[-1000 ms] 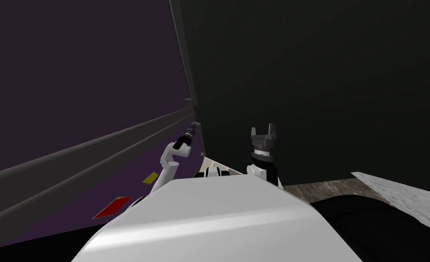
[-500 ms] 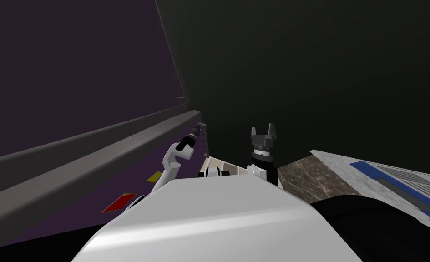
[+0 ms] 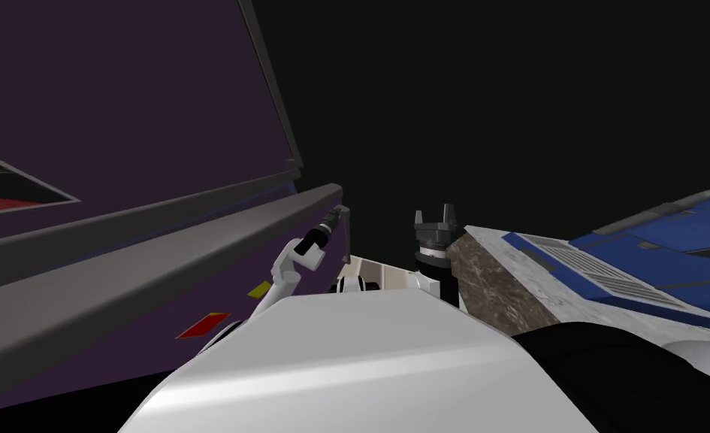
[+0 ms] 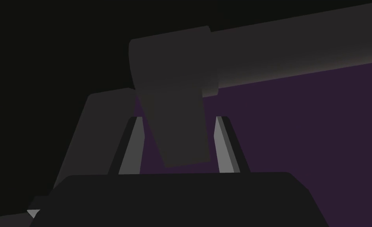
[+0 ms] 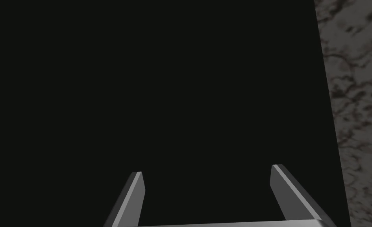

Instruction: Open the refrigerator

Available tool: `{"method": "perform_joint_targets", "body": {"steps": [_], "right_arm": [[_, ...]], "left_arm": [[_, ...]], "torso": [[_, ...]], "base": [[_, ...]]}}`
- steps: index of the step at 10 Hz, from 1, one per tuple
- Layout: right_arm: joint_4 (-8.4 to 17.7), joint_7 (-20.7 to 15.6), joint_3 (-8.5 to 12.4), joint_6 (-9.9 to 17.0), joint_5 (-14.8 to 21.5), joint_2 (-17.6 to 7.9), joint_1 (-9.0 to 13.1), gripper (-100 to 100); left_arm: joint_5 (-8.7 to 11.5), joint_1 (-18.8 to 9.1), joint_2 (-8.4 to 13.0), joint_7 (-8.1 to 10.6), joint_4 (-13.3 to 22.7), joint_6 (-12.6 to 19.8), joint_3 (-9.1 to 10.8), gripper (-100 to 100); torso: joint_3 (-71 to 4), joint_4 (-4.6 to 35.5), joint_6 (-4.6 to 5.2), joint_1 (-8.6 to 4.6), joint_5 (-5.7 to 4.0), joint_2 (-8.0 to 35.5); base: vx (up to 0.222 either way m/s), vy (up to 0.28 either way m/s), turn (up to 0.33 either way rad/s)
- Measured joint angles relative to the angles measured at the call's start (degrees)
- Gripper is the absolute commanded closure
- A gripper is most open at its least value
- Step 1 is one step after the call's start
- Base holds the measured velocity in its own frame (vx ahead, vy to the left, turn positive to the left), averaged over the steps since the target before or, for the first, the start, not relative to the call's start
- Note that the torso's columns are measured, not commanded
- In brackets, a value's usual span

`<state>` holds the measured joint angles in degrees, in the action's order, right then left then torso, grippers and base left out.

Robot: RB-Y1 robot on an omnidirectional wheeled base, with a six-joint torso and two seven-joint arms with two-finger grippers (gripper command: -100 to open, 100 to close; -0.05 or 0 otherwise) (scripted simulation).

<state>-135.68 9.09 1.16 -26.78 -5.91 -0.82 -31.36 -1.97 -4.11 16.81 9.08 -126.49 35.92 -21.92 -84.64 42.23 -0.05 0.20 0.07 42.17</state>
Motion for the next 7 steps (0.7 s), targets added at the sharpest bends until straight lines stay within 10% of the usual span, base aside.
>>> {"method": "perform_joint_targets", "body": {"steps": [7], "right_arm": [[0.0,0.0,0.0,0.0,0.0,0.0,0.0,0]], "left_arm": [[-2.2,2.1,3.6,2.61,-6.9,0.3,-10.56,100]], "torso": [[0.1,0.0,-0.07,0.05,-0.02,0.1]], "base": [[-0.208,-0.057,-0.088]]}}
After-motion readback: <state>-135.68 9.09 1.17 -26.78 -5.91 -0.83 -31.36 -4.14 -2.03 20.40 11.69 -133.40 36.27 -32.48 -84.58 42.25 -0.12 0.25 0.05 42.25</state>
